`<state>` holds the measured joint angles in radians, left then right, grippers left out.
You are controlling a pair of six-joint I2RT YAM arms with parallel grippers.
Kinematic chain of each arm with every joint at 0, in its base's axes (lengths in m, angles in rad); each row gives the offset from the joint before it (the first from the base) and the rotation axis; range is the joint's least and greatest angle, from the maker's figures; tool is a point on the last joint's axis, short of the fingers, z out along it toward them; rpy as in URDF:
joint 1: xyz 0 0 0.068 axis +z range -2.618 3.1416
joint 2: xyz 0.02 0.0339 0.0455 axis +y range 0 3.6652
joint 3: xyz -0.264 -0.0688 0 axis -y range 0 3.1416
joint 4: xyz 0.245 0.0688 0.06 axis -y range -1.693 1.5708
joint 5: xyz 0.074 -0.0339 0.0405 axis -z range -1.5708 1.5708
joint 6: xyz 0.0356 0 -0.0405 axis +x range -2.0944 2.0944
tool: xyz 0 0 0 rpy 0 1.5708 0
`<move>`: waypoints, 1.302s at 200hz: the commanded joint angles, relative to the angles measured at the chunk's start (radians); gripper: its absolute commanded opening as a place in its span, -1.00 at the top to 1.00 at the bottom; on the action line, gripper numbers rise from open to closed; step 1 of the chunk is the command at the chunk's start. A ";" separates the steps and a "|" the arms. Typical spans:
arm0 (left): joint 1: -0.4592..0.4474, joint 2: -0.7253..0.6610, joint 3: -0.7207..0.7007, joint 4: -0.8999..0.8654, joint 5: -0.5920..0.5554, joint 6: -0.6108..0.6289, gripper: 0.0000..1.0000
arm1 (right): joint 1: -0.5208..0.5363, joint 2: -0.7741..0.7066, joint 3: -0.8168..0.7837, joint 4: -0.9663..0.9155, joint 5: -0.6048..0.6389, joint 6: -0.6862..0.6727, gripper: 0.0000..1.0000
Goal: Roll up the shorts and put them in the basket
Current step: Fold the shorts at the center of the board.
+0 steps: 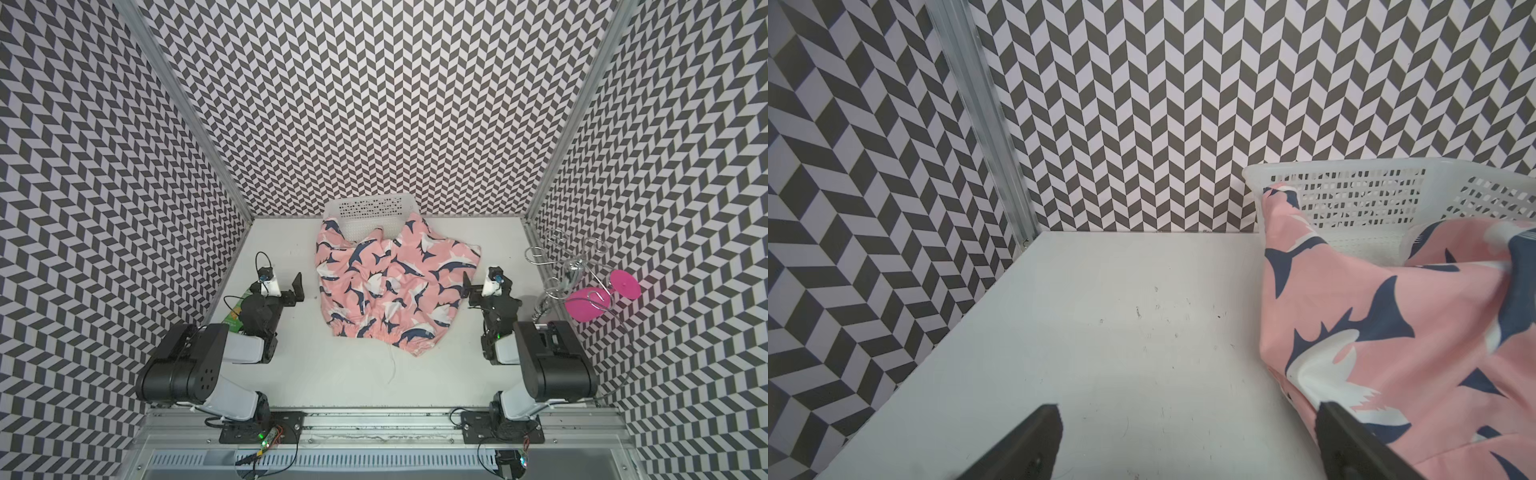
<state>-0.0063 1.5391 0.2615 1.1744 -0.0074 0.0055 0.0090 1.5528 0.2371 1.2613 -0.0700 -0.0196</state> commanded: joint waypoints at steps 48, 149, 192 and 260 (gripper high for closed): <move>-0.003 0.008 0.012 0.031 -0.009 -0.005 -0.99 | -0.003 0.008 0.009 0.053 -0.010 -0.007 -0.99; -0.004 -0.053 0.083 -0.140 -0.094 -0.041 -0.99 | -0.002 -0.106 0.128 -0.261 -0.005 -0.006 -0.99; 0.002 -0.156 0.224 -0.433 -0.127 -0.125 -0.98 | -0.003 -0.260 0.209 -0.434 -0.096 0.107 -0.99; 0.093 -0.140 0.433 -0.867 0.272 -0.674 -0.66 | -0.011 -0.222 0.403 -0.768 -0.474 0.654 -0.99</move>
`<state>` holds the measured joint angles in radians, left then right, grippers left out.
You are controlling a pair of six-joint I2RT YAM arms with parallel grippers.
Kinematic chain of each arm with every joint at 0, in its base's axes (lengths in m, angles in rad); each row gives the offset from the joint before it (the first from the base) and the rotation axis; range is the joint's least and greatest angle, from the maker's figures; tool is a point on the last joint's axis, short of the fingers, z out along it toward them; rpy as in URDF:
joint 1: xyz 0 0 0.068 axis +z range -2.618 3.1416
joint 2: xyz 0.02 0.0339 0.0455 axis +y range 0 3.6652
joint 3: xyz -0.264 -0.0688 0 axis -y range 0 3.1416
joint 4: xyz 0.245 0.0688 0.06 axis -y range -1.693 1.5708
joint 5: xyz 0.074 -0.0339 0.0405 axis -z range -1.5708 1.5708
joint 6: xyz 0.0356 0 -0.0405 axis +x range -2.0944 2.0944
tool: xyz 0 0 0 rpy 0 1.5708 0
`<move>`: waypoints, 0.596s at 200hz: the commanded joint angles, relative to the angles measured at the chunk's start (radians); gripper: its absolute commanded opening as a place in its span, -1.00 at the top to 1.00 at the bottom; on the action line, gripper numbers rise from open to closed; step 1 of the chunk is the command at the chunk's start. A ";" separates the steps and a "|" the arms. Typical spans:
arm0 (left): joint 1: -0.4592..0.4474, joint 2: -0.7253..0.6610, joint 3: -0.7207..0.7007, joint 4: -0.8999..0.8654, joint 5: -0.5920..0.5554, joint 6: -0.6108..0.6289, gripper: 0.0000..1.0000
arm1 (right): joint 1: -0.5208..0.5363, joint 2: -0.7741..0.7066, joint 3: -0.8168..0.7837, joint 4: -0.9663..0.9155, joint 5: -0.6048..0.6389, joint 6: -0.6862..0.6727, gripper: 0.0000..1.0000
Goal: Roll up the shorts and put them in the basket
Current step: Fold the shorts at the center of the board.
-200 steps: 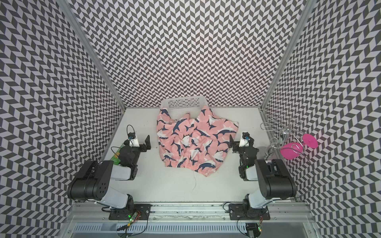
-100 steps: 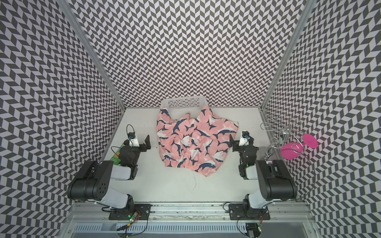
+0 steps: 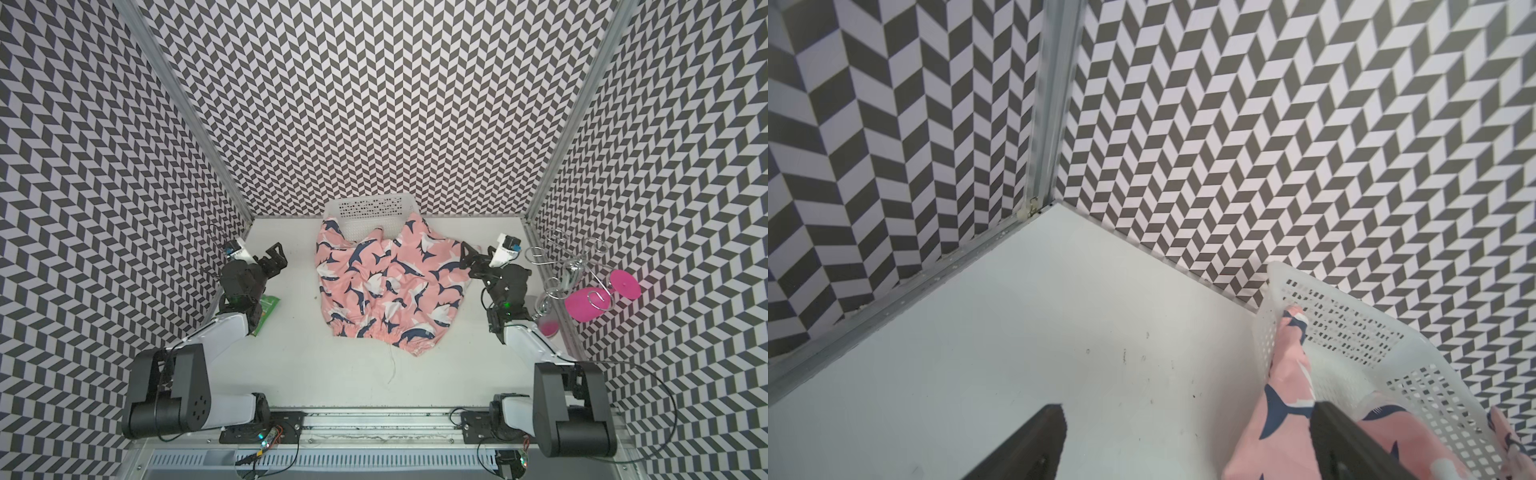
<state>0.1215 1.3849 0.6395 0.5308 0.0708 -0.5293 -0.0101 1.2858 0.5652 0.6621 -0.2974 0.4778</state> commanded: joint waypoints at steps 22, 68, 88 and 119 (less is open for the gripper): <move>-0.144 -0.051 0.073 -0.393 0.131 -0.110 -0.63 | 0.067 0.026 0.130 -0.348 -0.214 0.068 -1.00; -0.318 -0.234 -0.092 -0.503 0.108 -0.149 -0.70 | 0.165 -0.050 0.134 -0.573 -0.159 -0.024 -0.88; -0.379 -0.299 -0.165 -0.494 0.132 -0.173 -0.64 | 0.219 -0.091 0.095 -0.611 -0.138 -0.030 -0.88; -0.472 -0.315 -0.241 -0.465 0.116 -0.221 -0.48 | 0.278 -0.153 0.037 -0.661 -0.106 -0.043 -0.86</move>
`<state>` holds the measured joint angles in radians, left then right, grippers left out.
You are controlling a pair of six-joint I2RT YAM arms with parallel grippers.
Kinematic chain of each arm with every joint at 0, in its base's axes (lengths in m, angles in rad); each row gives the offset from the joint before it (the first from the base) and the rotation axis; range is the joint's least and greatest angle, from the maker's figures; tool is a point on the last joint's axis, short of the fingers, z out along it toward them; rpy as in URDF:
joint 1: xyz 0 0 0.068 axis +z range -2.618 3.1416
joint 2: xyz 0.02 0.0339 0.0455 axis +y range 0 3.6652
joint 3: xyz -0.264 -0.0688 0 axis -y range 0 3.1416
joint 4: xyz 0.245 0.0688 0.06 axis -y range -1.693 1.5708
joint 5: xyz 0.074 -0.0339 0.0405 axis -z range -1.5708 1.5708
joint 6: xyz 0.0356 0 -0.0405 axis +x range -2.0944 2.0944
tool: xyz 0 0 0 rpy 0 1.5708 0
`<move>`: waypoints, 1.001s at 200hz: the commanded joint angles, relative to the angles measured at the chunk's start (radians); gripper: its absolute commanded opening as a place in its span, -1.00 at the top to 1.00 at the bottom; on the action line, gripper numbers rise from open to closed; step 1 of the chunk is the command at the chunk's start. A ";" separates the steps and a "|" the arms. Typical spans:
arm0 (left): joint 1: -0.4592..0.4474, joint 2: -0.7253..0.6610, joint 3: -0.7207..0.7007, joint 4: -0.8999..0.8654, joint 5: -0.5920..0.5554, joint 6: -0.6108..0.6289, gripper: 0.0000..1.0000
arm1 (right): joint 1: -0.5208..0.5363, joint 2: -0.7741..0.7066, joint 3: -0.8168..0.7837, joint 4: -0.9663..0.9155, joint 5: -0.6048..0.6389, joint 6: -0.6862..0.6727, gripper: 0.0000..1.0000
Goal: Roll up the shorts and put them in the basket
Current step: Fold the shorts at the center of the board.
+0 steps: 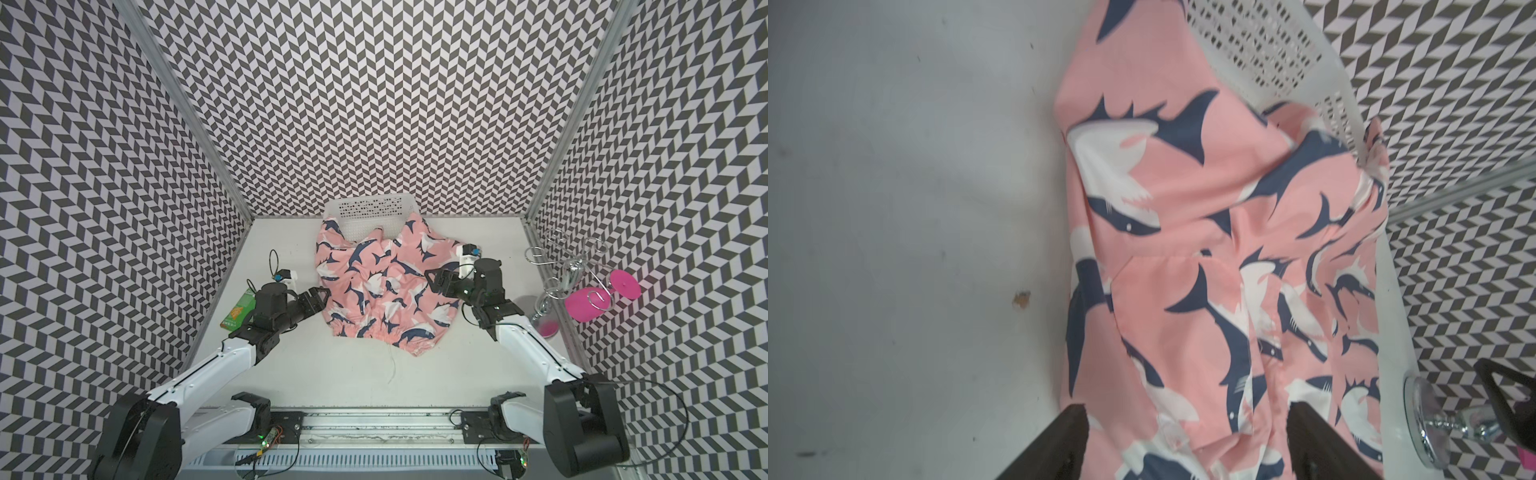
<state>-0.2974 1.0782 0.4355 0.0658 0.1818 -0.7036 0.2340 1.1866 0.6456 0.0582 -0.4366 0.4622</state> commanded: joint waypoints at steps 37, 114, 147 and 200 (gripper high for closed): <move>-0.143 0.071 -0.044 0.022 -0.050 -0.062 -0.34 | 0.049 -0.105 -0.097 -0.087 0.028 -0.038 -0.87; -0.153 0.252 -0.005 0.053 -0.100 -0.078 0.40 | 0.051 -0.129 -0.143 -0.109 0.039 -0.033 -0.84; -0.104 0.314 0.125 -0.105 -0.187 -0.018 1.00 | 0.051 -0.115 -0.126 -0.120 0.050 -0.029 -0.84; 0.089 0.310 0.272 -0.263 -0.257 0.058 1.00 | 0.051 -0.110 -0.112 -0.127 0.066 -0.014 -0.84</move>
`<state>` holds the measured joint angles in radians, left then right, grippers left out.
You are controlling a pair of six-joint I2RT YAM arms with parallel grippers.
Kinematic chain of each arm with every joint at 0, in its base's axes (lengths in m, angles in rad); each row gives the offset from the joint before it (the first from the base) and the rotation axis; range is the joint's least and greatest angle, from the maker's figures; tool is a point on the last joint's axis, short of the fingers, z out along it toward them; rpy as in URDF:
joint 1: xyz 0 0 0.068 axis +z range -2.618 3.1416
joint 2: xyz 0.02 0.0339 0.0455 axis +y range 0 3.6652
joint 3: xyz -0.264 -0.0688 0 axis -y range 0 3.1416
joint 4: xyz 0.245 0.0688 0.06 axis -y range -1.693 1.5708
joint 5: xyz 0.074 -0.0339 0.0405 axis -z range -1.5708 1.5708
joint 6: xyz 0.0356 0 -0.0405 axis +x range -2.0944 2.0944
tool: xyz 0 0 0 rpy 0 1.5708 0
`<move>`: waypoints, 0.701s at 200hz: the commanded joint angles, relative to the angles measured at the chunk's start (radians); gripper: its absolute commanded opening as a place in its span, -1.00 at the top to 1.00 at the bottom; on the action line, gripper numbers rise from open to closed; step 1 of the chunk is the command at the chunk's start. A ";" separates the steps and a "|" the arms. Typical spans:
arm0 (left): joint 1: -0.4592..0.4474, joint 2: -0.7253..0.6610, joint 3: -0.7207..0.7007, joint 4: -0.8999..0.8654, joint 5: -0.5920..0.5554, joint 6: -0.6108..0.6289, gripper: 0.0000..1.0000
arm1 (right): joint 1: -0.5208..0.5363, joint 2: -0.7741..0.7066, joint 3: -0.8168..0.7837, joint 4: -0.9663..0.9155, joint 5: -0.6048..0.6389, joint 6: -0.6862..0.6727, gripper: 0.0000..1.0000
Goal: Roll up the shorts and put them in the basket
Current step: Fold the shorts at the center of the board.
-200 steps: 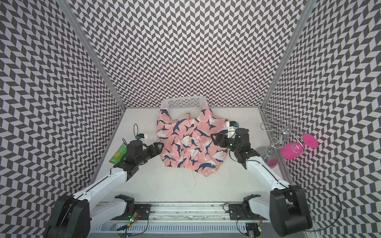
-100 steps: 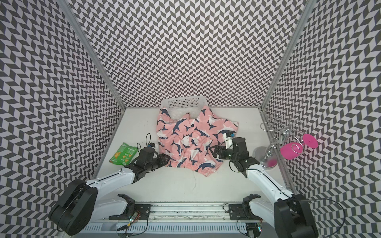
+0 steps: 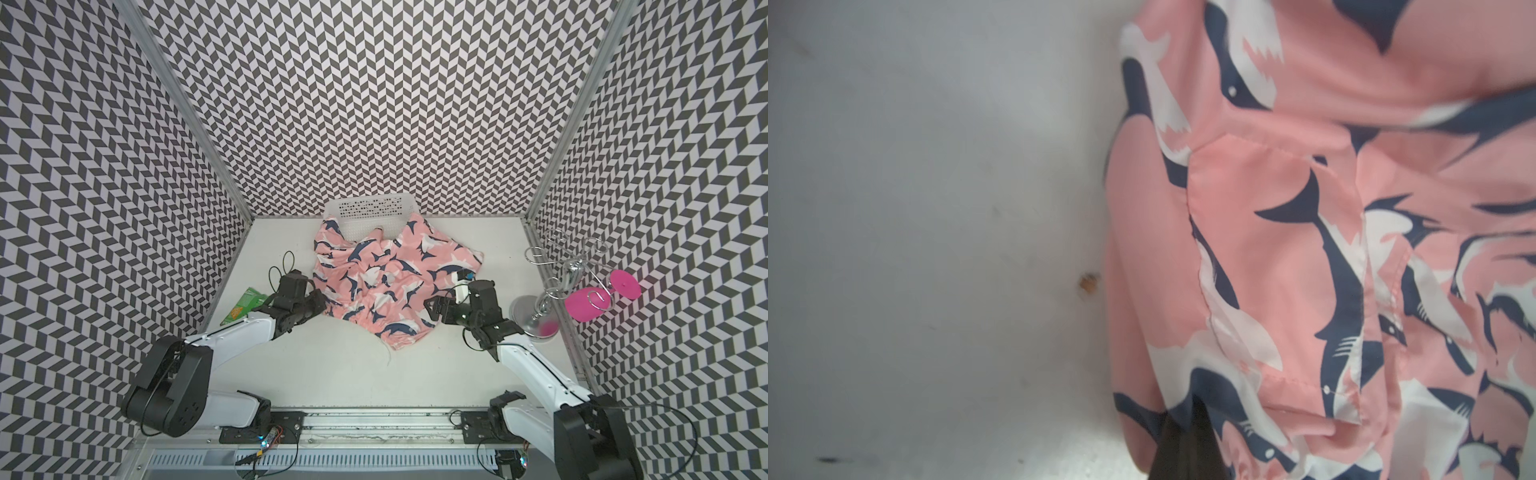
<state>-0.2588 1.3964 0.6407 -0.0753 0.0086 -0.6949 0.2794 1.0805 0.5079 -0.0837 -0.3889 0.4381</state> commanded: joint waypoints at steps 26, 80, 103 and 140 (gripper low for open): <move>0.046 -0.036 0.119 -0.206 -0.134 0.047 0.44 | 0.006 0.009 0.043 0.003 0.039 0.004 -0.85; -0.176 -0.182 0.142 -0.251 -0.015 0.221 -0.52 | -0.007 0.072 0.127 -0.037 0.074 0.013 -0.92; -0.316 -0.198 0.107 -0.207 0.075 0.246 -0.54 | -0.033 0.092 0.150 -0.041 0.066 0.014 -0.93; -0.523 -0.128 0.060 -0.107 0.022 0.256 -0.60 | -0.106 0.093 0.143 -0.041 0.035 0.049 -0.94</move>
<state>-0.6987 1.2194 0.7292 -0.2462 0.0204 -0.4782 0.2108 1.1721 0.6399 -0.1368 -0.3382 0.4576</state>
